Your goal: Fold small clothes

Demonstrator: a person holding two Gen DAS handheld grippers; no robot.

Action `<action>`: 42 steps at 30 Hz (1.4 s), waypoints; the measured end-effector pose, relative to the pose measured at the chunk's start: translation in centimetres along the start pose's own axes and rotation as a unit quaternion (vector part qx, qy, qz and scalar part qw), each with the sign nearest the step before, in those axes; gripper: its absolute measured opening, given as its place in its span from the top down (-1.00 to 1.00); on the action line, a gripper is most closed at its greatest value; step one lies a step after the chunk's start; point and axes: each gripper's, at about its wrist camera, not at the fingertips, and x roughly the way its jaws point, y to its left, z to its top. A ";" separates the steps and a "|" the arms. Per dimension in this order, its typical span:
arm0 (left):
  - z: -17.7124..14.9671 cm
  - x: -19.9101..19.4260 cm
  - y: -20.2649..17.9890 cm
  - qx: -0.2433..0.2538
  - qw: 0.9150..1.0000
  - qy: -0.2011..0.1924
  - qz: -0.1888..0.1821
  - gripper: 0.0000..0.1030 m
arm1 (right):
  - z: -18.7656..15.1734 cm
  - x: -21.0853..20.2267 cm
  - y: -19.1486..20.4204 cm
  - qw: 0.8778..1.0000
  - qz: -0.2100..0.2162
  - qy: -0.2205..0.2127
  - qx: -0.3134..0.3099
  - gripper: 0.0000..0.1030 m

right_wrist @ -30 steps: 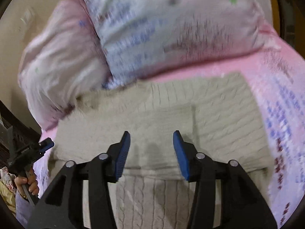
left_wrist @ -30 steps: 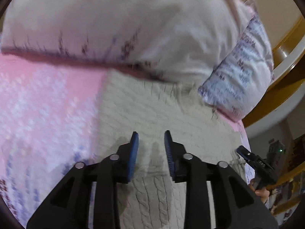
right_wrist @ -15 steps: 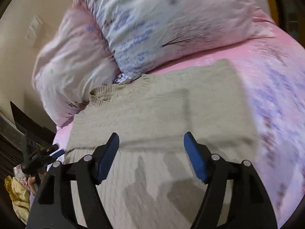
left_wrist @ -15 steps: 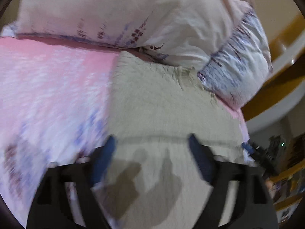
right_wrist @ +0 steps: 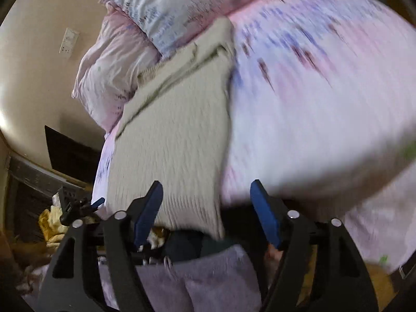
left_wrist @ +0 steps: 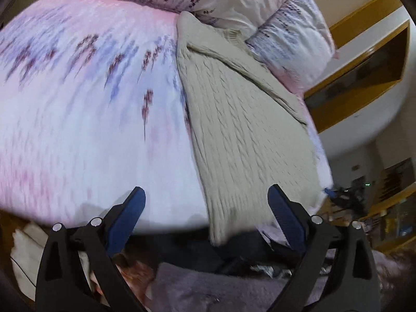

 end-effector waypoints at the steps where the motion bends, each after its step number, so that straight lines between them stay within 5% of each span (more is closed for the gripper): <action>1: -0.5 -0.3 -0.1 -0.002 1.000 0.003 -0.008 -0.86 | -0.6 0.3 -0.9 1.000 0.001 0.011 0.016 -0.47; 8: -2.8 1.8 -1.0 -0.003 0.999 0.050 -0.019 -0.86 | -2.0 4.3 -3.0 0.993 0.096 0.046 0.055 -0.44; 12: -2.7 3.9 -0.8 -0.020 0.997 0.062 -0.035 -0.64 | -2.4 5.9 -2.4 0.989 0.126 0.062 0.050 0.17; 16: -2.2 5.2 -0.2 -0.053 0.995 0.072 -0.050 -0.17 | -2.6 6.1 -2.0 0.986 0.145 0.064 0.046 0.78; 22: -2.5 5.0 1.6 -0.124 0.986 0.082 -0.072 0.47 | -2.2 4.7 -0.6 0.988 0.142 0.049 0.020 0.85; 28: -1.9 5.1 0.8 -0.137 0.984 0.099 -0.057 0.59 | -0.7 2.8 3.0 0.990 0.133 0.030 -0.039 0.85; 30: -1.7 5.1 0.5 -0.146 0.981 0.109 -0.065 0.84 | 0.1 2.2 4.5 0.990 0.128 0.020 -0.059 0.85; 35: -0.2 3.5 -0.8 -0.126 0.984 0.085 -0.092 0.85 | 2.0 1.0 7.2 0.986 0.133 -0.018 -0.096 0.85; 42: 5.1 2.9 -1.1 -0.096 0.990 0.001 -0.099 0.87 | 5.8 0.9 9.1 0.980 0.119 -0.110 -0.114 0.85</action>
